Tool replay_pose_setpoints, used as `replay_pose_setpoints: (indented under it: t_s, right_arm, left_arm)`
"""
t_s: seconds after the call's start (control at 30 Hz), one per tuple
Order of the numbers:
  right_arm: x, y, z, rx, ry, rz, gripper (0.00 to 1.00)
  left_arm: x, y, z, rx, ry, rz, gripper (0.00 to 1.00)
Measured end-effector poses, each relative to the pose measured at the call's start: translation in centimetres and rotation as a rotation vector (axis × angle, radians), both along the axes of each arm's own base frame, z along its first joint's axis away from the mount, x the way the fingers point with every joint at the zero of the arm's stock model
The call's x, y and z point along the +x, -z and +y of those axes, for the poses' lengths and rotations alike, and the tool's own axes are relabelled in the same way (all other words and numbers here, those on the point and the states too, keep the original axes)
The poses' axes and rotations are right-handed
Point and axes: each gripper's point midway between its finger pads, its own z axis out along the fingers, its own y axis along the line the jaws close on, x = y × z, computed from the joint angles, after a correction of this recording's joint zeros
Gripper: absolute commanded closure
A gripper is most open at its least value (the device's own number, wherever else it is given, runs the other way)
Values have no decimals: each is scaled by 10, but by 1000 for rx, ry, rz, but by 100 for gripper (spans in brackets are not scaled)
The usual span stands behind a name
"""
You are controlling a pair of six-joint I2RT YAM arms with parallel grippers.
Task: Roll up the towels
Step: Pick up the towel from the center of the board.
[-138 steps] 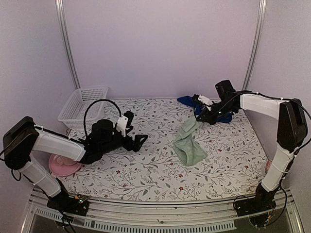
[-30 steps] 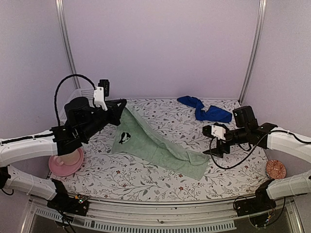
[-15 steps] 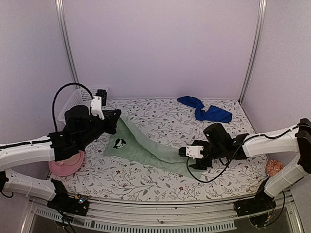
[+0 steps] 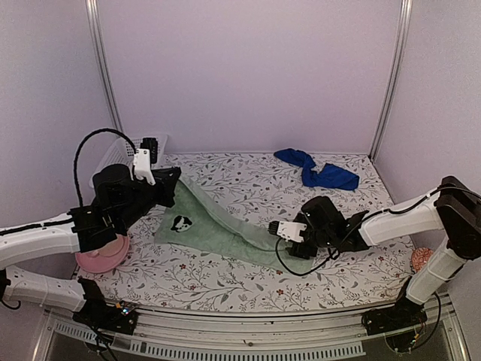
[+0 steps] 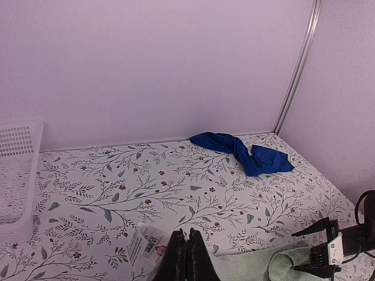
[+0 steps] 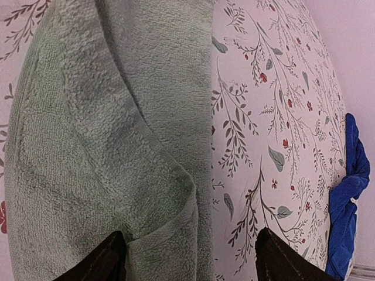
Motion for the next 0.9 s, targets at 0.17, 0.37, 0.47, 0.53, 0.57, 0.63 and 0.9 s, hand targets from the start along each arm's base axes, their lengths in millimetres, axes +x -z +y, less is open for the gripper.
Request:
replay_pose_setpoints:
  t_s: [0.17, 0.37, 0.47, 0.53, 0.57, 0.63, 0.9]
  right_arm:
    - [3, 3, 8, -1, 27, -11, 31]
    - [8, 7, 3, -28, 63, -37, 43]
    - [11, 6, 1, -42, 75, -54, 60]
    - [13, 6, -1, -51, 85, -66, 66]
    - [14, 5, -2, -54, 90, -71, 67]
    - [16, 4, -4, -61, 99, -82, 71]
    - [31, -27, -24, -21, 142, -142, 96]
  left_arm:
    - [2, 6, -2, 16, 1, 11, 100]
    - [3, 6, -1, 20, -7, 10, 100]
    - [3, 6, -1, 23, -11, 7, 100]
    - [4, 4, 0, 23, -15, 4, 100]
    - [4, 3, 0, 23, -19, 1, 100]
    - [5, 0, 2, 23, -27, -5, 100]
    - [5, -5, 8, 33, -55, -22, 100]
